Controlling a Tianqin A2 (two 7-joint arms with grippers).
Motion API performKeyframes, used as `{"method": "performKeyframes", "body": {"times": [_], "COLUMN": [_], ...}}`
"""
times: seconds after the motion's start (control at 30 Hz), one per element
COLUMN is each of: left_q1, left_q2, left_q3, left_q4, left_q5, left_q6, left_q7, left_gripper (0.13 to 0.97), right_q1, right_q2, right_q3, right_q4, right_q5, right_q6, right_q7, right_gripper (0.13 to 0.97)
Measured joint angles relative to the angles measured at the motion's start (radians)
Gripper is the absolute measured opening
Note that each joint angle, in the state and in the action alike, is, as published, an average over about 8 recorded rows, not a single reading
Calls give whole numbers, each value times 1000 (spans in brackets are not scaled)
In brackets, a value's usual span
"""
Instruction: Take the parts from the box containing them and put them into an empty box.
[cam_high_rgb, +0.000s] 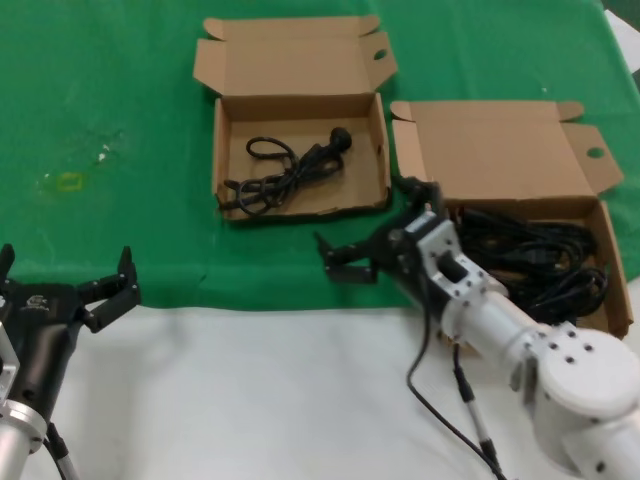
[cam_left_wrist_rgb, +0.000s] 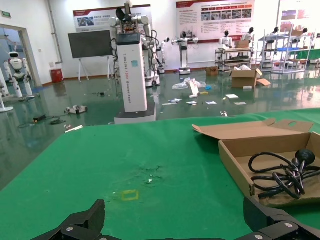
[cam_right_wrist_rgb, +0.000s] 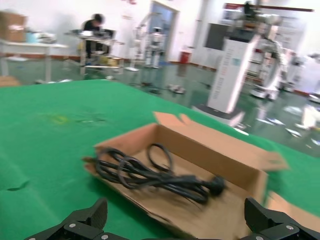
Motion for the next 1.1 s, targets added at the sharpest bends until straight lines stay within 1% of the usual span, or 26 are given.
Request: {"method": "performKeyframes", "body": {"times": [0.67, 0.8, 1.1], "left_q1": [0, 0, 0], "left_q2": [0, 0, 0], "left_q3": [0, 0, 0], "left_q4": [0, 0, 0], "left_q5": [0, 0, 0], "left_q6": [0, 0, 0], "left_q7": [0, 0, 0], "left_gripper": [966, 966, 966], "right_q1": [-364, -392, -396], "right_q2": [77, 83, 84], "right_q3": [297, 320, 323], "right_q4": [333, 359, 363], "right_q5": [16, 17, 17], "right_q6": [149, 161, 163], "right_q7": [182, 197, 198], "right_gripper": [966, 966, 966]}}
